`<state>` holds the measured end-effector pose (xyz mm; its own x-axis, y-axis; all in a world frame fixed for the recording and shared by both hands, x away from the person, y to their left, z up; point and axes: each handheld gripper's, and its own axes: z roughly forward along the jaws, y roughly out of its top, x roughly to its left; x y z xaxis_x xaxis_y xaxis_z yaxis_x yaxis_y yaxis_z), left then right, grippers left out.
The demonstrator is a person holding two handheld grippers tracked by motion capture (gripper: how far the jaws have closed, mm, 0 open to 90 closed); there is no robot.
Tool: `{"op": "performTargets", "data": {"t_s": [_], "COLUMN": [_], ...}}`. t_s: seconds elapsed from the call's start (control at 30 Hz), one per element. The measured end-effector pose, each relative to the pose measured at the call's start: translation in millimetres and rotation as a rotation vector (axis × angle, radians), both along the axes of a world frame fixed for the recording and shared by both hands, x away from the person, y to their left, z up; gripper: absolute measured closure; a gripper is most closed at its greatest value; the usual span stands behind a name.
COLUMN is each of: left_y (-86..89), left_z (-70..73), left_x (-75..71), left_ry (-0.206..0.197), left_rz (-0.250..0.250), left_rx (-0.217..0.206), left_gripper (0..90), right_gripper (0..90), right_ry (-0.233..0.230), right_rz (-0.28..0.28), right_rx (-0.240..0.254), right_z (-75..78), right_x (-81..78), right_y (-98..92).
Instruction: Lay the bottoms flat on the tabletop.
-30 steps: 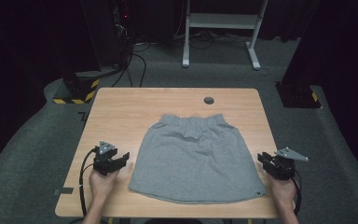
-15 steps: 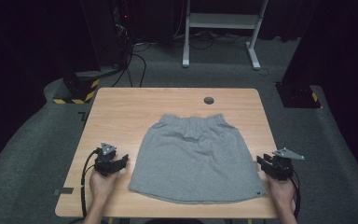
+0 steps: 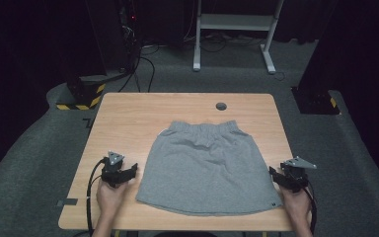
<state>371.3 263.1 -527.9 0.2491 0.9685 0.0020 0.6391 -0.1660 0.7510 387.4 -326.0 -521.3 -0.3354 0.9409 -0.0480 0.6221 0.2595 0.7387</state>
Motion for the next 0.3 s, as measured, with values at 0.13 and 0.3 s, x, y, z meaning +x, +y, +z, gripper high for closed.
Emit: {"op": "performTargets", "data": {"t_s": [0.13, 0.3], "left_y": [0.4, -0.4], "left_z": [0.1, -0.1], "left_x": [0.1, -0.2], "left_ry": [0.000, -0.002], "left_rz": [0.002, 0.007], "left_rx": [-0.001, 0.001], "left_gripper": [33.5, 33.1], "right_gripper": [47.2, 47.6], "right_ry": [0.004, -0.012], "right_rz": [-0.003, -0.004], "right_rx": [0.009, -0.021], "right_z": [-0.1, 0.0], "right_x": [0.4, -1.0], "right_y": [-0.8, 2.5]}}
